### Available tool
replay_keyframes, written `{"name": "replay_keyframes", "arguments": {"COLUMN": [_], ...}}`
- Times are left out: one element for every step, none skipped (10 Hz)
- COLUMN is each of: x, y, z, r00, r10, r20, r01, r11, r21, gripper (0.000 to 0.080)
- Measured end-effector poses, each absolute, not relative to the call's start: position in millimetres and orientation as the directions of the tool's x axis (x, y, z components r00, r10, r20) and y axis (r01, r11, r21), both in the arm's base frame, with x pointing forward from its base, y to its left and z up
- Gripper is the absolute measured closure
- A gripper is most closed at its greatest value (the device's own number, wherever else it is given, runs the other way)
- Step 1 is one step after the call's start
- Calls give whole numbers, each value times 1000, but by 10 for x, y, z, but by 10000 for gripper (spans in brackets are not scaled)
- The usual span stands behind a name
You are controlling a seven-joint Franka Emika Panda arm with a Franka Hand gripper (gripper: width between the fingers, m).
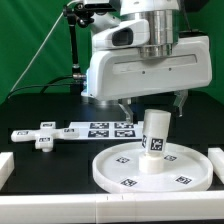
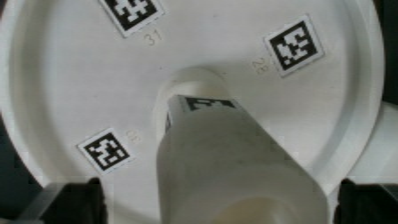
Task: Assemble round table
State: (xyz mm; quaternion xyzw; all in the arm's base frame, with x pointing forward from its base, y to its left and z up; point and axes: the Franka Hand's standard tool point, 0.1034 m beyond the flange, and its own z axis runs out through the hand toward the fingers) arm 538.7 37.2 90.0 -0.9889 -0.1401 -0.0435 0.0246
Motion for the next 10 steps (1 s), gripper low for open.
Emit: {"name": "replay_keyframes", "arguments": {"x": [5382,5385,5387,5388,5389,5388,5389,5387,5387,5386], "y": [372,372,372,372,373,379,377,380,376,373], "z": [897,899,901,902,902,902,900,897,895,894], "r00": [957,959,961,961,967,986,996,987,963,927], "r10": [275,269,260,260,235,141,3,-140,-263,-371], "r20": [92,93,93,94,93,90,86,77,65,49], "r01": [279,273,264,265,240,146,10,-132,-254,-362], "r11": [-960,-961,-964,-964,-970,-988,-997,-986,-960,-922], "r21": [-37,-37,-39,-38,-41,-55,-77,-100,-121,-136], "gripper": [293,293,389,389,389,389,389,389,389,389]}}
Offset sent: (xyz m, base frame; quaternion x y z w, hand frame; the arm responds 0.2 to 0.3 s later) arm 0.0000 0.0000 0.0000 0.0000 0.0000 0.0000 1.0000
